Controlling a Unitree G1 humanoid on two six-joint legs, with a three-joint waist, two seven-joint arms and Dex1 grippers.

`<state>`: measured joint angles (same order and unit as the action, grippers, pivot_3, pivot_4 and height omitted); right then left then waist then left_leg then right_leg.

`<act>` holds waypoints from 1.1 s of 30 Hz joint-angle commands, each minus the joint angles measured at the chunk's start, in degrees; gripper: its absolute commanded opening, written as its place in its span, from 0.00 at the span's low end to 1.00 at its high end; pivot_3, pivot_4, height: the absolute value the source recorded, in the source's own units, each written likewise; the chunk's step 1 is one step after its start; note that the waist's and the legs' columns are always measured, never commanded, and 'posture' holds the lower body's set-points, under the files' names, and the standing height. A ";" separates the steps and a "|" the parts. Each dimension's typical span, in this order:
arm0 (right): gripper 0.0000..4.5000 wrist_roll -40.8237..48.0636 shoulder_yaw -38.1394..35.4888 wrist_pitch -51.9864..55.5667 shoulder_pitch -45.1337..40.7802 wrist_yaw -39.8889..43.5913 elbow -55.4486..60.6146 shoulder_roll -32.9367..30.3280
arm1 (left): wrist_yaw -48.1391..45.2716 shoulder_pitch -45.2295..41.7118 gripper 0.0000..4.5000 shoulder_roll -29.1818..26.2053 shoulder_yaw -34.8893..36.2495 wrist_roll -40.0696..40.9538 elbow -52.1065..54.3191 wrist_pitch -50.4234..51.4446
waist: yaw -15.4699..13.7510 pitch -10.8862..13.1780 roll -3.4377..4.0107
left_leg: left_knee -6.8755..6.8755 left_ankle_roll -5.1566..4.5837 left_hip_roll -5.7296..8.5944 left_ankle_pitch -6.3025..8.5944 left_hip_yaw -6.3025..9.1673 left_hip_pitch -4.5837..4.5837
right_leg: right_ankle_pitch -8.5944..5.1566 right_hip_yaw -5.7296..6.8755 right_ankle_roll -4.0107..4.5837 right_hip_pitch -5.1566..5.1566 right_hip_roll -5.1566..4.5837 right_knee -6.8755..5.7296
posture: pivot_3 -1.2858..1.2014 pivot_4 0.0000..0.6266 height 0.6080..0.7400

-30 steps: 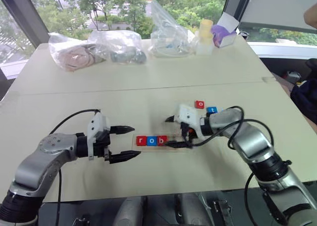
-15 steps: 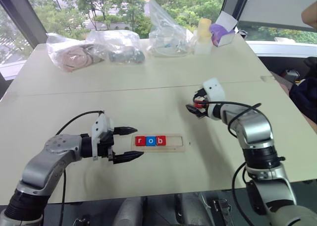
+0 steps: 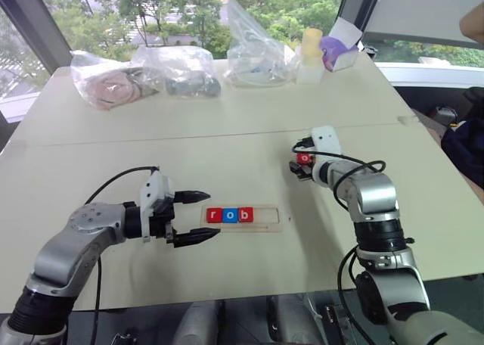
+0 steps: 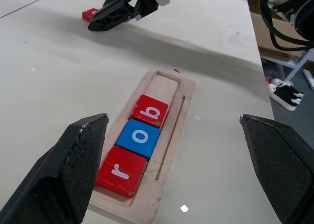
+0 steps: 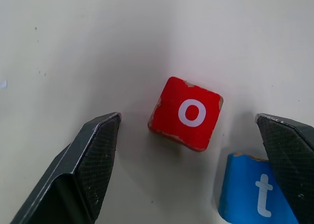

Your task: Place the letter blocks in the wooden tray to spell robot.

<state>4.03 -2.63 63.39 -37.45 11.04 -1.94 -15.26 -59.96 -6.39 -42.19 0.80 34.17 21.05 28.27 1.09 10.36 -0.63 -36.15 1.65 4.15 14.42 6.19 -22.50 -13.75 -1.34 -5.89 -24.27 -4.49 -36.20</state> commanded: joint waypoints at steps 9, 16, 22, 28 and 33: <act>0.45 1.09 0.45 -0.18 -3.67 -0.87 -2.04 1.50 | 1.58 -0.76 1.00 0.59 -0.27 0.05 2.25 0.24 | 0.03 0.00 0.00 | 0.00 0.00 0.00 0.00 0.00 0.00 | 0.00 0.00 0.00 0.00 0.01 0.00 | 0.52 0.24 1.00; 0.25 2.11 4.86 4.28 -1.23 3.36 8.88 -3.64 | 1.83 -0.22 1.00 0.75 -0.24 0.25 2.54 0.16 | 0.04 0.00 0.02 | 0.01 0.00 0.00 0.00 0.00 0.00 | 0.00 0.00 0.00 0.00 0.02 0.00 | 0.52 0.24 1.00; 0.25 9.36 -1.67 26.91 6.89 8.08 34.41 -10.50 | 1.26 0.11 1.00 1.07 -0.76 0.11 2.08 -0.41 | -0.44 0.00 0.02 | 0.00 -0.04 0.01 0.02 0.07 -0.09 | -0.01 0.08 0.00 0.00 -0.05 0.06 | 0.52 0.24 1.00; 0.25 16.97 -7.66 29.11 21.93 7.11 48.77 -12.52 | 1.00 0.01 1.00 1.67 -1.55 -0.14 1.35 -0.94 | -0.28 0.01 0.02 | 0.00 -0.05 -0.01 0.03 0.06 -0.08 | -0.02 0.09 0.00 0.04 -0.11 0.06 | 0.52 0.24 1.00; 0.25 21.96 -10.14 29.11 28.15 2.35 53.03 -10.06 | 0.17 -0.81 1.00 1.60 -1.93 -0.44 0.10 -1.23 | -0.16 0.01 0.04 | -0.04 -0.05 -0.07 0.02 0.01 0.01 | -0.02 0.03 0.00 0.08 -0.05 0.04 | 0.52 0.24 1.00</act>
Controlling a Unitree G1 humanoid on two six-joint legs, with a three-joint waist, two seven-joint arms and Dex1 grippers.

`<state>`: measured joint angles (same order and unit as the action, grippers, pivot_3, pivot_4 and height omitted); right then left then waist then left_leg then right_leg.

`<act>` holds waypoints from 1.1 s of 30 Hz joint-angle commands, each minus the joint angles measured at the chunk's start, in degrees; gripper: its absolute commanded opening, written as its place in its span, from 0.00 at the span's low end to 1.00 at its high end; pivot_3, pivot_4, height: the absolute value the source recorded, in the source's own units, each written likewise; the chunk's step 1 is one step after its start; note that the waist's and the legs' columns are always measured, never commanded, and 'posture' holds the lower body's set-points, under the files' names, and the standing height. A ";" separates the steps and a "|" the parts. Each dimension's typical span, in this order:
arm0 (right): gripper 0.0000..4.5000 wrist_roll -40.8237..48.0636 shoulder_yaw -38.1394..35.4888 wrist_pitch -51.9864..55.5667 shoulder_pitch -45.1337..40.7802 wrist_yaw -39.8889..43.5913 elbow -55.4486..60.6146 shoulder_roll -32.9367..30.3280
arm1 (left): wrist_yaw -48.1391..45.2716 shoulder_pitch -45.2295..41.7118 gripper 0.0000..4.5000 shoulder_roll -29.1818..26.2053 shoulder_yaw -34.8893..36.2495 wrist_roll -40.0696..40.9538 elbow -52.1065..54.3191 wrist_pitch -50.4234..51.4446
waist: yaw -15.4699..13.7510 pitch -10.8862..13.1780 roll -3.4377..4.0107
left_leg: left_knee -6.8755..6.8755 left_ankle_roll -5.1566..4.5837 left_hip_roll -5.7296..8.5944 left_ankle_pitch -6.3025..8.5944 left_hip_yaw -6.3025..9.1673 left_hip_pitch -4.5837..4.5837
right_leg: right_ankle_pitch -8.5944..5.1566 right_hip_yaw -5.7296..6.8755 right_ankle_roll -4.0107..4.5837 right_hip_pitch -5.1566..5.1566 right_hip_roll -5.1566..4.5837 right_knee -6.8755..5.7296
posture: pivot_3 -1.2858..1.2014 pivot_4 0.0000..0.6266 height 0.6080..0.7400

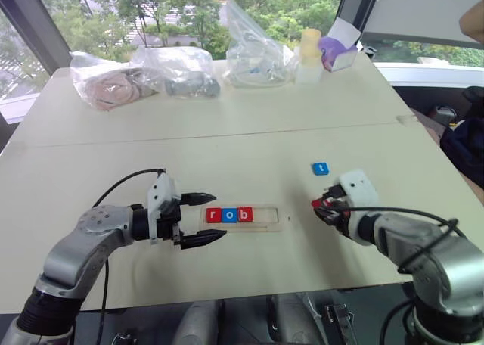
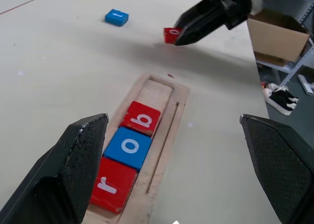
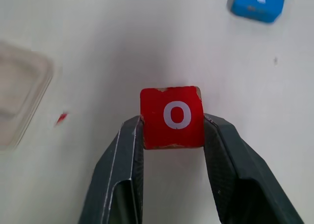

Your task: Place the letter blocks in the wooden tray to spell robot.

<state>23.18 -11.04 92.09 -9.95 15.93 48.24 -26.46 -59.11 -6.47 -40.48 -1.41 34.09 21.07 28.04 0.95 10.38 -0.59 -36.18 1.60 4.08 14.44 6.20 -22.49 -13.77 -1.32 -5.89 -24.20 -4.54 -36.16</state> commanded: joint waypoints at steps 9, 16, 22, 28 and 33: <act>0.91 12.88 -2.11 0.41 -4.37 1.10 -1.15 -7.73 | -1.35 -2.35 1.00 -0.15 0.31 -0.97 -1.01 -0.87 | -0.21 0.05 0.07 | -0.06 0.00 0.05 0.00 -0.01 -0.02 | -0.01 0.02 -0.01 0.05 0.02 0.04 | 0.52 0.24 1.00; 1.00 2.82 8.00 -40.96 -0.98 31.04 -13.48 -34.23 | -1.01 -2.90 1.00 0.17 0.34 -1.35 -1.21 -1.15 | -0.28 0.05 0.01 | -0.05 -0.04 0.04 0.02 0.00 -0.01 | -0.08 0.19 -0.12 0.20 0.02 0.15 | 0.52 0.24 1.00; 1.00 -9.18 16.80 -75.49 -2.93 49.32 -32.35 -39.11 | -0.72 -3.28 1.00 0.36 0.43 -1.51 -1.29 -1.31 | 0.05 0.11 -0.06 | -0.10 -0.08 0.05 0.04 -0.07 0.11 | -0.09 0.15 -0.18 0.36 -0.02 0.20 | 0.52 0.24 1.00; 1.00 -20.05 26.10 -95.37 -15.02 55.71 -55.15 -32.36 | 0.43 -2.35 1.00 0.66 1.00 -1.42 -0.06 -0.98 | -0.05 0.17 -0.09 | -0.09 -0.05 0.04 0.03 -0.05 0.18 | -0.07 0.08 -0.12 0.36 0.00 0.13 | 0.52 0.24 1.00; 1.00 -21.63 27.36 -101.05 -19.14 58.49 -62.55 -27.57 | 1.32 -1.23 1.00 0.65 1.48 -1.13 1.00 -0.79 | -0.09 0.19 -0.13 | -0.08 -0.03 0.05 0.02 -0.01 0.15 | -0.06 0.07 -0.12 0.33 -0.02 0.15 | 0.52 0.24 1.00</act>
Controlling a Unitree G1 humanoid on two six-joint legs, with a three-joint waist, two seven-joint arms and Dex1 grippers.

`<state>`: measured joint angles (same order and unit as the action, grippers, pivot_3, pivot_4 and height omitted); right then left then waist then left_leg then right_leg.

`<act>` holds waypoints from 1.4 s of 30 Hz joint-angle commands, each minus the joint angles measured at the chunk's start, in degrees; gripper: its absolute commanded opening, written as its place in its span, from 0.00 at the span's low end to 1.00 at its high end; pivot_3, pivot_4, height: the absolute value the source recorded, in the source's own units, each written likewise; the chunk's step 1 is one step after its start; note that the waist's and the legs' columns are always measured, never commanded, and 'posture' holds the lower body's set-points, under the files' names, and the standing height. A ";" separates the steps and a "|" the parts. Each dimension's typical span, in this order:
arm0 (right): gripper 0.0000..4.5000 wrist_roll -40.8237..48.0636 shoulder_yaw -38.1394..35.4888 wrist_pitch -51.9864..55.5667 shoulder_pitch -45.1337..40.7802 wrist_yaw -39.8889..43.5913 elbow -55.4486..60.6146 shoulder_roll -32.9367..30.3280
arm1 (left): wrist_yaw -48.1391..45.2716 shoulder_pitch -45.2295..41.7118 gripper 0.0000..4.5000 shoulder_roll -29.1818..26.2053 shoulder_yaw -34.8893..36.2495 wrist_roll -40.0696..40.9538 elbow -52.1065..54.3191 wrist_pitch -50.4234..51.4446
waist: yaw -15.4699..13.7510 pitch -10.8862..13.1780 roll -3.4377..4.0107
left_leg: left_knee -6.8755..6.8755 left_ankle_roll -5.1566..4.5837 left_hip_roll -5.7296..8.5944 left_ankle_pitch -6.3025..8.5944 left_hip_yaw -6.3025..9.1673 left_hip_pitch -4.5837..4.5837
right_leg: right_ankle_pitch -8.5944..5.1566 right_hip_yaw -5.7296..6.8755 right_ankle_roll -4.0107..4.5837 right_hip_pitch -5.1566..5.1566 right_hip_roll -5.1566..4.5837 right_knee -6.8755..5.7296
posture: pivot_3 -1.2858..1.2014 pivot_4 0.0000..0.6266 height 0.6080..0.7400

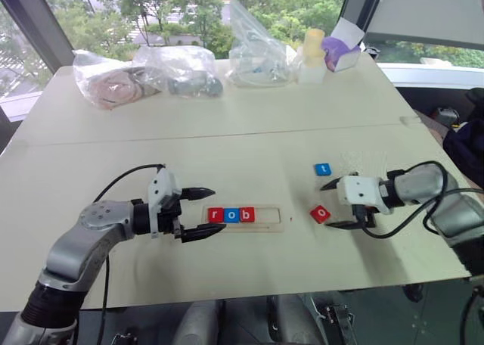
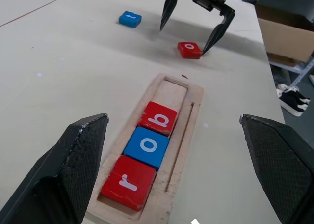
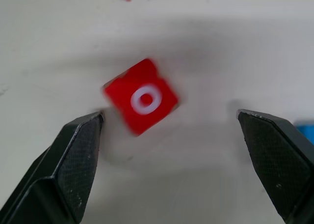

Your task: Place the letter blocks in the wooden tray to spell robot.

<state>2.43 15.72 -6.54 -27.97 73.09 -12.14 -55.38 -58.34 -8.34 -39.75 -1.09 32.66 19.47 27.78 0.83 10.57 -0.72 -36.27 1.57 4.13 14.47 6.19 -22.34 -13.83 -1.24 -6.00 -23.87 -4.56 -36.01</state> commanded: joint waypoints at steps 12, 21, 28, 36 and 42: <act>1.00 -0.20 -0.43 3.06 -2.67 5.36 -3.96 5.19 | 1.39 0.97 1.00 0.08 1.09 0.40 2.92 -0.38 | 0.00 -0.01 0.00 | -0.01 0.04 -0.02 -0.02 0.03 0.05 | 0.04 -0.02 0.07 0.02 -0.04 -0.05 | 0.52 0.24 1.00; 0.26 -0.10 -0.98 6.14 -2.43 5.85 -3.03 6.74 | 1.68 1.35 1.00 0.28 1.15 0.10 2.70 -0.78 | 0.13 -0.01 0.01 | -0.03 0.06 -0.02 -0.03 0.02 0.07 | 0.06 -0.03 0.10 0.02 -0.03 -0.09 | 0.52 0.24 1.00; 0.25 7.01 -4.04 23.71 -2.74 3.84 11.83 8.59 | -1.41 2.72 1.00 -1.93 1.36 0.66 3.97 -0.87 | 0.04 0.01 0.06 | -0.01 0.07 -0.03 -0.04 0.02 -0.04 | 0.06 -0.08 0.10 -0.15 -0.04 -0.12 | 0.52 0.24 1.00; 0.25 6.16 1.74 36.15 -2.72 -2.77 25.69 13.20 | -2.17 2.11 1.00 -2.86 1.36 0.51 3.97 -0.80 | -0.26 0.01 0.05 | -0.01 0.07 0.00 -0.04 0.05 -0.09 | 0.06 -0.04 0.10 -0.17 -0.09 -0.10 | 0.52 0.24 1.00; 0.25 5.04 5.30 37.69 -2.20 -4.82 27.25 14.80 | -1.84 1.93 1.00 -3.07 1.70 0.71 4.29 -0.32 | -0.21 0.01 0.05 | -0.01 0.07 0.01 -0.04 0.04 -0.10 | 0.06 -0.04 0.10 -0.18 -0.09 -0.11 | 0.52 0.24 1.00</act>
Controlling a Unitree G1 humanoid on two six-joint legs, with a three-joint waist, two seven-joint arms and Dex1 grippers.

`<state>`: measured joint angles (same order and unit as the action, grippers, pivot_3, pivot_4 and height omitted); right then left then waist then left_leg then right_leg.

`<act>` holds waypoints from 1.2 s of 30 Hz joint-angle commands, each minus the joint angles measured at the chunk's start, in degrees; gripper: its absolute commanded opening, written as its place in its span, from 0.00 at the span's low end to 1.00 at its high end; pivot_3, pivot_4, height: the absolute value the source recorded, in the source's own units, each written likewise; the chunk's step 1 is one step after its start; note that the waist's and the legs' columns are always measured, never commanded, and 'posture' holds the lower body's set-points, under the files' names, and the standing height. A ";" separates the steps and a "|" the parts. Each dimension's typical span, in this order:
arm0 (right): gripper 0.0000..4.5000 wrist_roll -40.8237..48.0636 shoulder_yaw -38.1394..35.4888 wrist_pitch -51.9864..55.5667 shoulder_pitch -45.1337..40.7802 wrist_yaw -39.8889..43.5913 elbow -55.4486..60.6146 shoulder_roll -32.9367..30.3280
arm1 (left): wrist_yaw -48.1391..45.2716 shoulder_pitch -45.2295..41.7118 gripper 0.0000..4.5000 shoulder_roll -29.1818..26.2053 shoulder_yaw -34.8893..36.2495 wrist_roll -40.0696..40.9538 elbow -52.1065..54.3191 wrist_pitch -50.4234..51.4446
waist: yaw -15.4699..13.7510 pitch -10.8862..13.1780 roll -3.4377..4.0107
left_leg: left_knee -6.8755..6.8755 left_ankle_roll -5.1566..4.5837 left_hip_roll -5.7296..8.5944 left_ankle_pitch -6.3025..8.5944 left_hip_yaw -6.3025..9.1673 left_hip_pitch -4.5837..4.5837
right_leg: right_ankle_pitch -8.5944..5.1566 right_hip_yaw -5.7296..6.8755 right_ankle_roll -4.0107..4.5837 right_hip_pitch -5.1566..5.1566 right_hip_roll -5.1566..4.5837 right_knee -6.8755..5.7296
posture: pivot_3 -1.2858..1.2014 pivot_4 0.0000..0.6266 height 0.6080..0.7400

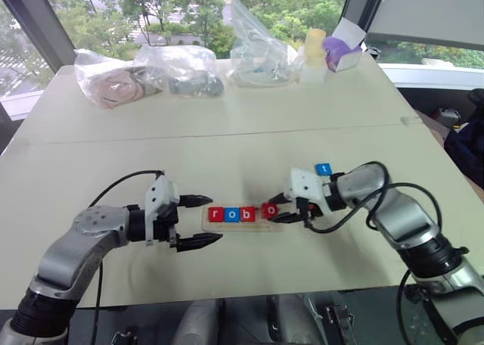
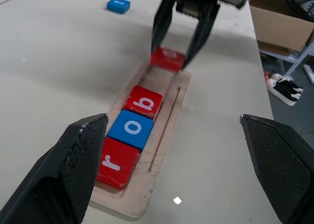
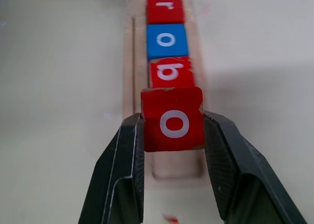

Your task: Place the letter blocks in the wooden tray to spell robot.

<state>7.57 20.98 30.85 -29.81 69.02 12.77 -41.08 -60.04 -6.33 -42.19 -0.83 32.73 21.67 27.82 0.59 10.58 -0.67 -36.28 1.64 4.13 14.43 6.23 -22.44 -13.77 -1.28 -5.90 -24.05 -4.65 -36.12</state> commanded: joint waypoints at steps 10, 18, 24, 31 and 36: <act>0.25 -2.20 2.67 0.16 -1.18 -3.58 -0.45 2.39 | 1.06 0.15 1.00 -0.51 1.49 0.75 2.80 0.21 | 0.09 0.00 0.00 | 0.01 0.00 0.00 0.00 0.00 0.00 | 0.00 0.00 0.00 -0.01 0.02 -0.01 | 0.52 0.24 1.00; 0.25 -2.90 2.60 -0.43 -1.00 -4.27 -1.79 2.46 | 1.95 0.05 1.00 -0.17 1.20 0.92 3.06 0.33 | 0.15 0.00 0.00 | 0.01 0.00 -0.01 0.00 0.00 0.00 | 0.00 0.00 0.00 -0.01 0.03 -0.01 | 0.52 0.24 1.00; 0.25 -2.40 2.68 0.39 -0.95 -3.88 -1.21 2.43 | 2.40 -0.19 1.00 0.13 1.07 1.15 3.13 0.61 | 0.12 0.00 0.00 | 0.01 0.00 -0.01 0.00 0.00 0.00 | 0.00 0.00 0.00 -0.01 0.04 -0.01 | 0.52 0.24 1.00; 0.71 -1.85 2.92 1.89 -1.36 -3.92 -0.40 3.41 | 2.95 -0.16 1.00 0.29 1.02 1.33 3.17 0.71 | 0.11 0.00 0.00 | 0.01 0.00 -0.01 0.00 0.00 0.00 | 0.00 0.00 0.00 -0.01 0.05 -0.01 | 0.52 0.24 1.00; 0.98 -1.72 2.39 2.45 -1.90 -3.98 -0.16 3.67 | 3.13 -0.17 1.00 0.41 1.06 1.34 3.13 0.81 | 0.11 0.00 0.00 | 0.01 0.00 -0.01 0.00 0.00 0.00 | 0.00 0.01 0.00 -0.01 0.05 -0.01 | 0.52 0.24 1.00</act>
<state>5.33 24.14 33.40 -30.23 65.08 10.72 -37.70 -57.14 -6.25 -41.90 -0.77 33.21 23.03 28.58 0.70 10.58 -0.67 -36.27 1.64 4.13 14.43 6.23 -22.43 -13.77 -1.27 -5.91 -24.06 -4.59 -36.13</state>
